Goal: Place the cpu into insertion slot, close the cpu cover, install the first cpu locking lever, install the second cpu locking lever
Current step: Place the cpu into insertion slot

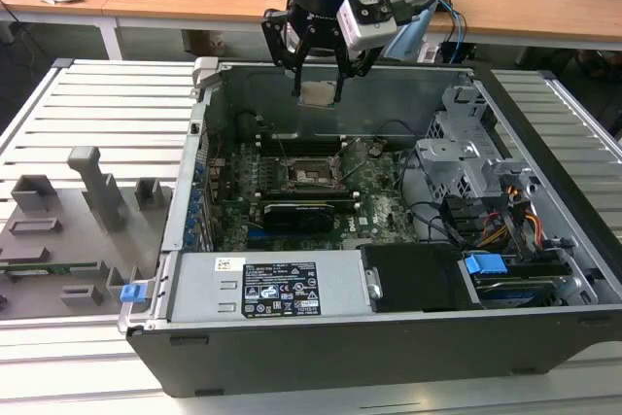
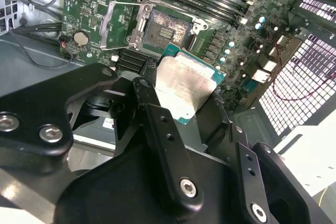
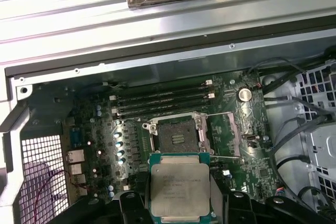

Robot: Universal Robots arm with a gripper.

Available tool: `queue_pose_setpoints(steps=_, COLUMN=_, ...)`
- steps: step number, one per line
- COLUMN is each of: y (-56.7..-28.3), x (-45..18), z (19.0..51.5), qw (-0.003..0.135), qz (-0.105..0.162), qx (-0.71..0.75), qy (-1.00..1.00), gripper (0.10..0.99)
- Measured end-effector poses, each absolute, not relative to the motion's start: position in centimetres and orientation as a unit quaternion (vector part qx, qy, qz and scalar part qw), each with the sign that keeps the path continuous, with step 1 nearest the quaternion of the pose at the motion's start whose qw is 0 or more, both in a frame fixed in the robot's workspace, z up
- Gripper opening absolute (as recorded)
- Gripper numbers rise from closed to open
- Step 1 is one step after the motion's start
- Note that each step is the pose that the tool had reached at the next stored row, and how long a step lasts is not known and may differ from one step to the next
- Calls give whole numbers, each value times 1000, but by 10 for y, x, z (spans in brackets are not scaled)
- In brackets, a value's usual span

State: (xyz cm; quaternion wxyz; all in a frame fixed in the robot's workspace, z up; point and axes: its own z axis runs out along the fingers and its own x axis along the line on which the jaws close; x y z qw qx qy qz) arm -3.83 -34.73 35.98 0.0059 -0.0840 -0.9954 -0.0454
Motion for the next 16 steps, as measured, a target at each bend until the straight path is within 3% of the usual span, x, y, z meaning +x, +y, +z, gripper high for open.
queue_pose_setpoints(steps=16, y=-347, x=-38, z=360, qw=5, qz=-45, qx=-93, qy=-995, gripper=541)
